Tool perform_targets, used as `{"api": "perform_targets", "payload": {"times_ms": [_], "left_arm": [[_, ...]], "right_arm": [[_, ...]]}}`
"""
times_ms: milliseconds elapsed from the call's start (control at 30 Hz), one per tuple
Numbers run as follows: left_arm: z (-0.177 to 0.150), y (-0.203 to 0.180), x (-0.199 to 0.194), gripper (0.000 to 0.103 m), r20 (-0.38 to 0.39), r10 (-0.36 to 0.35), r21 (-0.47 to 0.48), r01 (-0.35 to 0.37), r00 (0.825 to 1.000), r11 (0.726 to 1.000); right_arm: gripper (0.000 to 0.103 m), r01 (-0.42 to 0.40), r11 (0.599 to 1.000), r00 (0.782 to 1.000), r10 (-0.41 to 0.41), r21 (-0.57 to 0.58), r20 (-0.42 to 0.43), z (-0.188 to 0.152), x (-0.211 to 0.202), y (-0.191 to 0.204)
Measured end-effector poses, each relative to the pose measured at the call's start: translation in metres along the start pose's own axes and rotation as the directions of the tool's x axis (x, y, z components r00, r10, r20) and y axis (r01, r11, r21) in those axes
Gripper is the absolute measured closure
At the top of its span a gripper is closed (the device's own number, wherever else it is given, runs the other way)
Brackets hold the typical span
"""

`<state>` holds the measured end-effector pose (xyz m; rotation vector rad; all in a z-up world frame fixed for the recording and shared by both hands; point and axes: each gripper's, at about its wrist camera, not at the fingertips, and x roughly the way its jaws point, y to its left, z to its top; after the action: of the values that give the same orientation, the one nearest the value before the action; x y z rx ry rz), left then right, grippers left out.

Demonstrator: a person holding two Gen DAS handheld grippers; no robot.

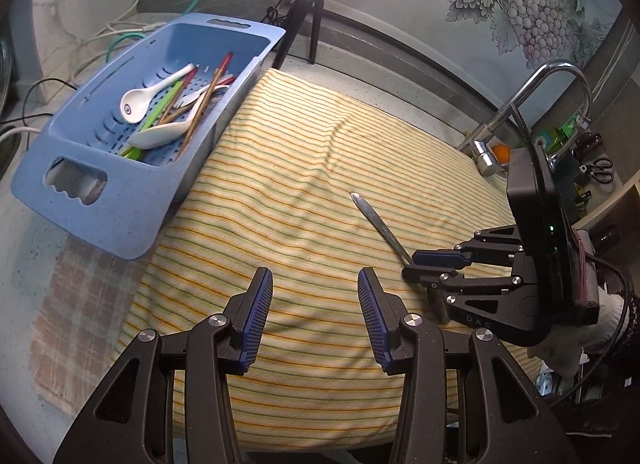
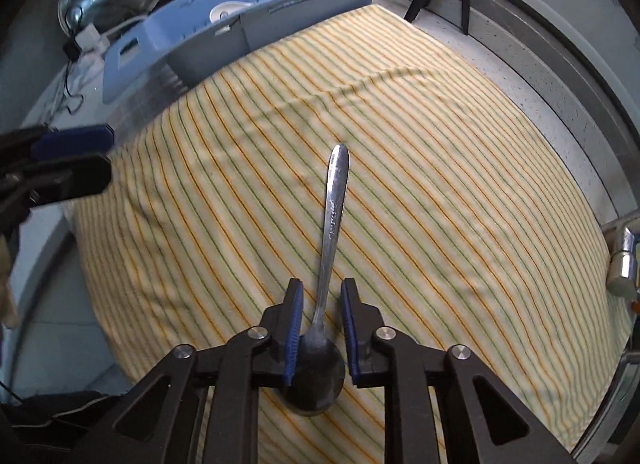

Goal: Organize utensils
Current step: 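Grasp the metal spoon handle with the right gripper and lift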

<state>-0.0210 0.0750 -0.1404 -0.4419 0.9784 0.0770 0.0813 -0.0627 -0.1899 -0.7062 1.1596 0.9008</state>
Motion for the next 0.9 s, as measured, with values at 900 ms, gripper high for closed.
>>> {"api": "perform_targets", "payload": {"times_ms": [900], "left_arm": [[0.008, -0.033, 0.013, 0.06, -0.052, -0.039, 0.087, 0.044, 0.998, 0.995]], "right_arm": [[0.101, -0.335, 0.79, 0.936, 0.34, 0.513, 0.088, -0.029, -0.001, -0.116]]}}
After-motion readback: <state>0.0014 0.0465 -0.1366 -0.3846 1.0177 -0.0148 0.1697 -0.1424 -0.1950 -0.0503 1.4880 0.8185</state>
